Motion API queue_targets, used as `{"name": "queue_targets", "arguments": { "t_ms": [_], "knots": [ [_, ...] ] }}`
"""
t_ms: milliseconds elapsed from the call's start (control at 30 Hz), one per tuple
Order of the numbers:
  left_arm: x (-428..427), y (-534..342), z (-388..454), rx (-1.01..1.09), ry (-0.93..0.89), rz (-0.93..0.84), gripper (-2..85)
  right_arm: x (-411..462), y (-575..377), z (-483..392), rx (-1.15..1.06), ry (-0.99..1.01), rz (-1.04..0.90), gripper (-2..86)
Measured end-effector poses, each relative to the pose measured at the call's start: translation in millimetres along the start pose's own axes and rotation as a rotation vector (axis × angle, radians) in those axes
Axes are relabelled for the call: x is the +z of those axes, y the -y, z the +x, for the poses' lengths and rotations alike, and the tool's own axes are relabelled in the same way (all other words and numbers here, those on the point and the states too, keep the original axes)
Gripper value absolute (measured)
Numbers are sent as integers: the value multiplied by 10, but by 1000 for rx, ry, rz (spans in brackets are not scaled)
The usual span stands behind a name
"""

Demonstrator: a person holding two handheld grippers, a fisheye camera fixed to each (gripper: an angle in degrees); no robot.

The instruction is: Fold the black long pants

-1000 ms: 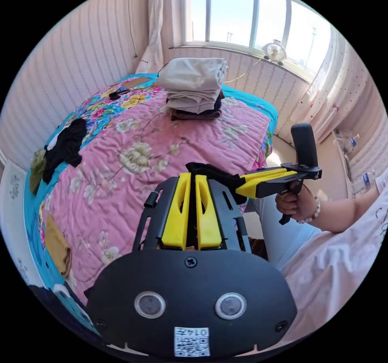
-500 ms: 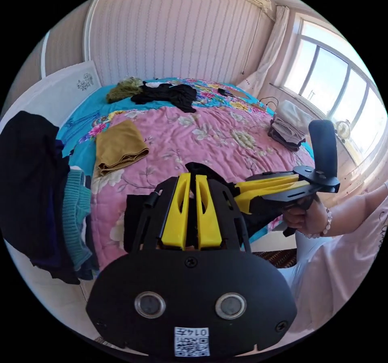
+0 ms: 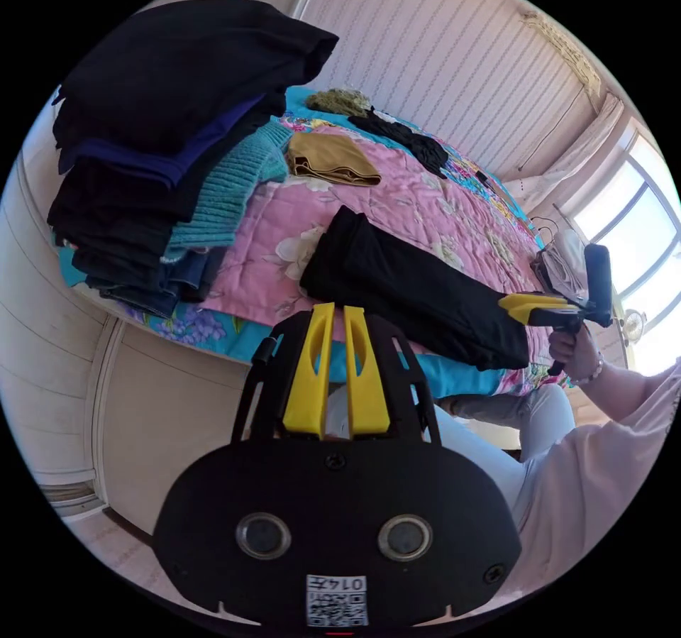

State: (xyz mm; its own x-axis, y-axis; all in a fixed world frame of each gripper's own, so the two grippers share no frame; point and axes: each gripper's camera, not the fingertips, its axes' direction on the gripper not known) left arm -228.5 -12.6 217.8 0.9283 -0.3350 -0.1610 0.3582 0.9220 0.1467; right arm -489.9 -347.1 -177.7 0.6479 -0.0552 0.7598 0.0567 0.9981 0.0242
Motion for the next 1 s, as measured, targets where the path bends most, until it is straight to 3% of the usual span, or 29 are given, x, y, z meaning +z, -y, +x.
{"name": "queue_targets", "arguments": {
  "t_ms": [233, 400, 567, 700, 833, 900, 1000],
  "knots": [
    [-169, 770, 155, 20, 3, 26, 69, -653, -1083, 1390, 487, -345, 147, 123],
    [-2, 1218, 102, 28, 198, -97, 84, -426, -1304, 1949, 624, -273, 120, 158],
    [-320, 1246, -323, -163, 29, -124, 79, -294, -1269, 2239, 641, -269, 93, 155],
    [-797, 1240, -93, -47, 76, -50, 76, -486, -1290, 2352, 560, -231, 134, 116],
    [-778, 1220, 62, -5, 96, -138, 96, -475, -1317, 2651, 564, -125, 64, 77],
    [-973, 1210, 102, -10, 25, -121, 54, -567, -1285, 2723, 537, -146, 50, 44],
    [-1277, 1167, 310, 25, 71, -92, 14, -890, -1240, 2894, 494, -96, 58, 19]
  ]
}}
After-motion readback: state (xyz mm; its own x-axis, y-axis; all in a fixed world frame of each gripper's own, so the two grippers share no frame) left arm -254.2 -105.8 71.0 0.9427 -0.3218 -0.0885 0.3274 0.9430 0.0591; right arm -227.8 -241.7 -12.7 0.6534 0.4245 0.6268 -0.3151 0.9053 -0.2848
